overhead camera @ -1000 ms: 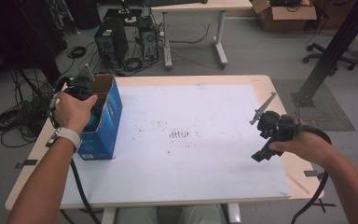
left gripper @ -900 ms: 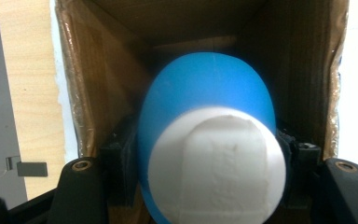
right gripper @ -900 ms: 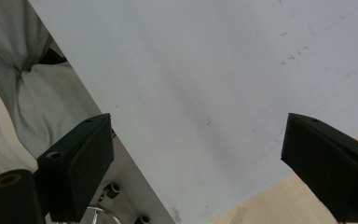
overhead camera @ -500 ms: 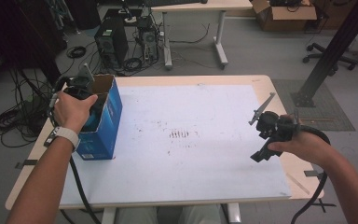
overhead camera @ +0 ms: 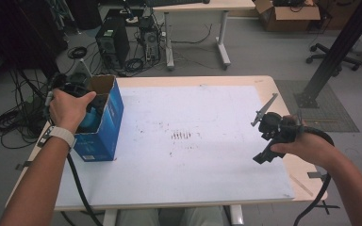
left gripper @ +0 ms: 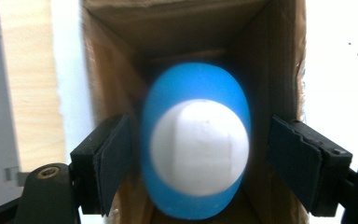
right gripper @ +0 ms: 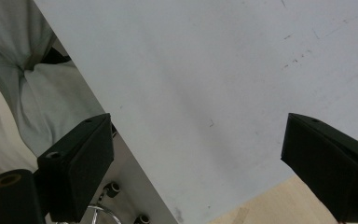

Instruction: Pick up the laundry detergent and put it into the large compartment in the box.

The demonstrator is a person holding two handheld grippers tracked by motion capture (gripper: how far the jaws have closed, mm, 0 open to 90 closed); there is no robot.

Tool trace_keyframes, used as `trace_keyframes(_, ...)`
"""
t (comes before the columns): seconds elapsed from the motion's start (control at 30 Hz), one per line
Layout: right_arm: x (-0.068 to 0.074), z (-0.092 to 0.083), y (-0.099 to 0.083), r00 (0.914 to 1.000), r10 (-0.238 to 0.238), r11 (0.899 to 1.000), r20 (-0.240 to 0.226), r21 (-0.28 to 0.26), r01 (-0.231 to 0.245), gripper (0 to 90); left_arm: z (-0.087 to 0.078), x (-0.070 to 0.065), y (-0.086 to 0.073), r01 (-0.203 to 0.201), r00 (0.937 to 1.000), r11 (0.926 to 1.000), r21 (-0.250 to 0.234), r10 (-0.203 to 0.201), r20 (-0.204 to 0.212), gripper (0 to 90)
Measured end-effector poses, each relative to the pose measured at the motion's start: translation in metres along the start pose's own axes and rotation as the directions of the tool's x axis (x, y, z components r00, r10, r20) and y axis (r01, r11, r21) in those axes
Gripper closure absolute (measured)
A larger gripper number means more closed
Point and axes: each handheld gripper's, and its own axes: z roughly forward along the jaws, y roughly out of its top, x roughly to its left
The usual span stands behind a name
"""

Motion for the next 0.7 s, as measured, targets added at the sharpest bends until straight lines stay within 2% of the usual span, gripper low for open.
trace_keyframes(0.1, 0.001, -0.001, -0.001, 1.0000, -0.001, 1.000, 0.002, -0.001, 0.001, 9.2, -0.007, -0.001, 0.000, -0.008, 1.0000, 0.9999, -0.010, 0.008, 0.004, 22.7)
trace_keyframes(0.27, 0.003, -0.005, -0.003, 1.0000, 0.001, 1.000, 0.007, -0.006, -0.001, 9.2, -0.026, -0.005, 0.001, -0.035, 0.9991, 0.9989, -0.033, 0.036, 0.024, 22.7)
trace_keyframes(0.43, 0.005, -0.008, -0.004, 0.9999, 0.001, 1.000, 0.014, -0.008, 0.000, 9.2, -0.046, -0.013, -0.001, -0.091, 0.9949, 0.9947, -0.047, 0.093, 0.039, 23.0)
trace_keyframes(0.53, 0.007, -0.010, -0.004, 0.9999, 0.000, 1.000, 0.017, -0.008, 0.000, 9.2, -0.059, -0.020, -0.004, -0.129, 0.9896, 0.9891, -0.070, 0.133, 0.055, 23.0)
trace_keyframes(0.6, 0.008, -0.011, -0.004, 0.9998, -0.001, 1.000, 0.018, -0.009, 0.001, 9.2, -0.068, -0.026, -0.007, -0.163, 0.9834, 0.9826, -0.089, 0.169, 0.065, 23.0)
trace_keyframes(0.7, 0.009, -0.012, -0.003, 0.9998, -0.006, 1.000, 0.020, -0.013, 0.006, 9.2, -0.078, -0.038, -0.012, -0.222, 0.9710, 0.9695, -0.103, 0.230, 0.066, 22.9)
